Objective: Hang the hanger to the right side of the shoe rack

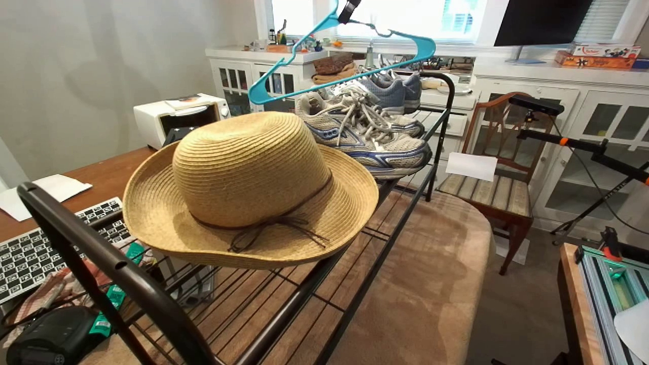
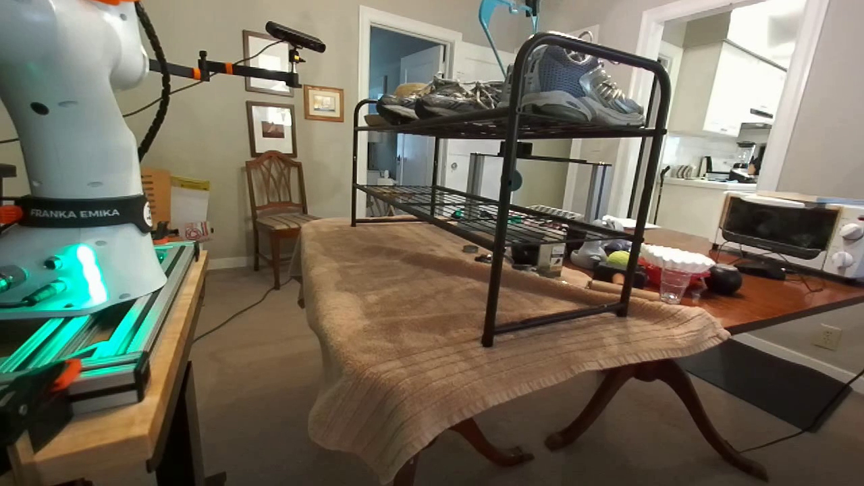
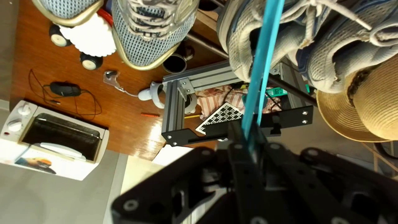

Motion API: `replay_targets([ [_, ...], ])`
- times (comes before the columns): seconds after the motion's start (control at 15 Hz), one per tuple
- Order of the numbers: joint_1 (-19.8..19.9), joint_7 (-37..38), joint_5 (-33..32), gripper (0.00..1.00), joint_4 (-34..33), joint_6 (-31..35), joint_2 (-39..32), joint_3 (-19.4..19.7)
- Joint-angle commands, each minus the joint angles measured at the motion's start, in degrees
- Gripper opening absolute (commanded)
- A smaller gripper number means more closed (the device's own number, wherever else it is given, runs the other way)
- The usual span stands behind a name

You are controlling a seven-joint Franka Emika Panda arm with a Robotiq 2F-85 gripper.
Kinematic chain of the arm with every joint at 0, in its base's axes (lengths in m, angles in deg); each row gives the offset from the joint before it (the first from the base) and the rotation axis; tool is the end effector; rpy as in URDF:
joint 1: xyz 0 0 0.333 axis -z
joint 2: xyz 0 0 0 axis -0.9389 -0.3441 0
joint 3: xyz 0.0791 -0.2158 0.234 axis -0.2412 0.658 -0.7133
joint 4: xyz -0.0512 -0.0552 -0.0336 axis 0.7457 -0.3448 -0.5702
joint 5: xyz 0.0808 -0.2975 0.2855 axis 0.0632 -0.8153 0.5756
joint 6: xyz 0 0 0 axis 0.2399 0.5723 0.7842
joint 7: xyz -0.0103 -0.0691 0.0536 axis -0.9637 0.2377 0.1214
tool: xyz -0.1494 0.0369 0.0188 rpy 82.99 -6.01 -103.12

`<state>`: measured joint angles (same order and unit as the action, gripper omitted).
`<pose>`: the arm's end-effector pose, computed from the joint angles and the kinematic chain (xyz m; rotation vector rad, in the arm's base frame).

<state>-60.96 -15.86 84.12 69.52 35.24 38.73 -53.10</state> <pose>0.6674 -0.0805 0.6263 -2.7909 -0.8103 -0.7975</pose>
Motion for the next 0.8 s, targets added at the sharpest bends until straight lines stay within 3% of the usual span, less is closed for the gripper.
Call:
replay_targets([
  [0.0, -0.2, -3.8, 0.2, 0.02, -0.7, 0.5, 1.5, 1.1],
  [0.47, 0.6, -4.2, 0.0, 0.02, -1.3, 1.2, 2.9, 1.7],
  [0.53, 0.8, -4.2, 0.0, 0.08, -1.3, 1.2, 3.1, 1.8],
  [0.73, 0.8, -4.2, 0.0, 0.08, -1.3, 1.2, 3.0, 1.7],
])
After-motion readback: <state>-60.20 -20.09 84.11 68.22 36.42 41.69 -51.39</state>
